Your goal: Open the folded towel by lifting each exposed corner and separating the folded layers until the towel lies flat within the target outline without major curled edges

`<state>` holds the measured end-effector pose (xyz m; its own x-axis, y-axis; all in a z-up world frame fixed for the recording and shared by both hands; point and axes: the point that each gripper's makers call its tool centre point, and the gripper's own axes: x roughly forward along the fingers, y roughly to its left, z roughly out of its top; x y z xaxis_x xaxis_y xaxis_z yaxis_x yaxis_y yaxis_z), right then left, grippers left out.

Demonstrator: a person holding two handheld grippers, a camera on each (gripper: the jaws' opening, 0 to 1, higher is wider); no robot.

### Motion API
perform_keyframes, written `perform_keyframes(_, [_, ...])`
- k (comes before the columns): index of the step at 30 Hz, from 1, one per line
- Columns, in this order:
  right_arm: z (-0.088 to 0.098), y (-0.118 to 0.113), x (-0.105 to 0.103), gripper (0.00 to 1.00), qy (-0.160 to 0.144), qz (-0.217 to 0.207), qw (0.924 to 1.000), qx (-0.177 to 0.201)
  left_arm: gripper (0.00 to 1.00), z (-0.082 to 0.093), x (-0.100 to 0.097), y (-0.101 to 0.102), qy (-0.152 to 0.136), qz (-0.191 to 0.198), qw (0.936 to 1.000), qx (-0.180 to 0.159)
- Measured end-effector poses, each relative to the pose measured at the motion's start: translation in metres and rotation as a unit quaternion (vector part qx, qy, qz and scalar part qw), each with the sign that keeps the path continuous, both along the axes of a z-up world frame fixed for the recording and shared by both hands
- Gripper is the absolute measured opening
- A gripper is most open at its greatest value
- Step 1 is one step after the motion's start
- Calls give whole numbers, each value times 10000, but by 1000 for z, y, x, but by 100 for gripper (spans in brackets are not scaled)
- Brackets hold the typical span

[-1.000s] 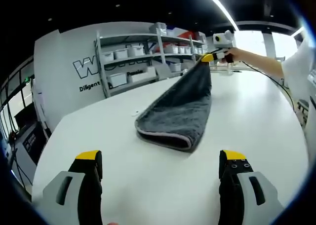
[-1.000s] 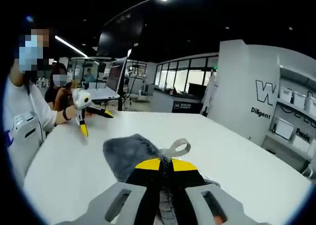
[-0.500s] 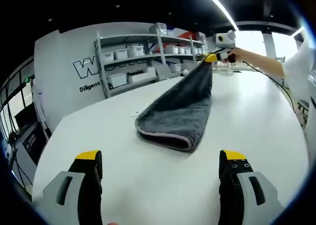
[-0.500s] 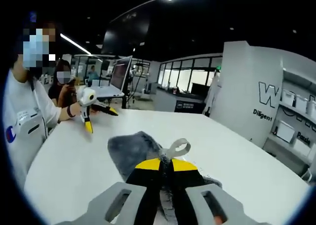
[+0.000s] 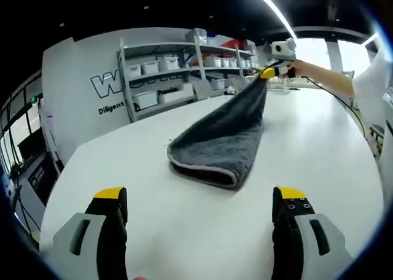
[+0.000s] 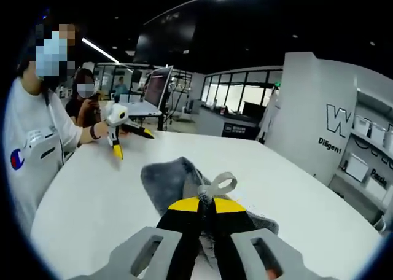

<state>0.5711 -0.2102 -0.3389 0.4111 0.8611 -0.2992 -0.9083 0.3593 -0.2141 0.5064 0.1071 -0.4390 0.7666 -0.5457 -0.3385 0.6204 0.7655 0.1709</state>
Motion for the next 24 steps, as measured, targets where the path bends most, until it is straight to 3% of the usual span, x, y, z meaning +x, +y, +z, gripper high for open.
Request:
perform_keyframes(17, [-13,-4,-21,1,76,237,9994,-222,97,-1,0,-1,21,-11,10000,7])
perform_keyframes(24, [-16,-5,-30,1,275,346,9990,-111,97,-1,0,-1,19,-22,10000,4])
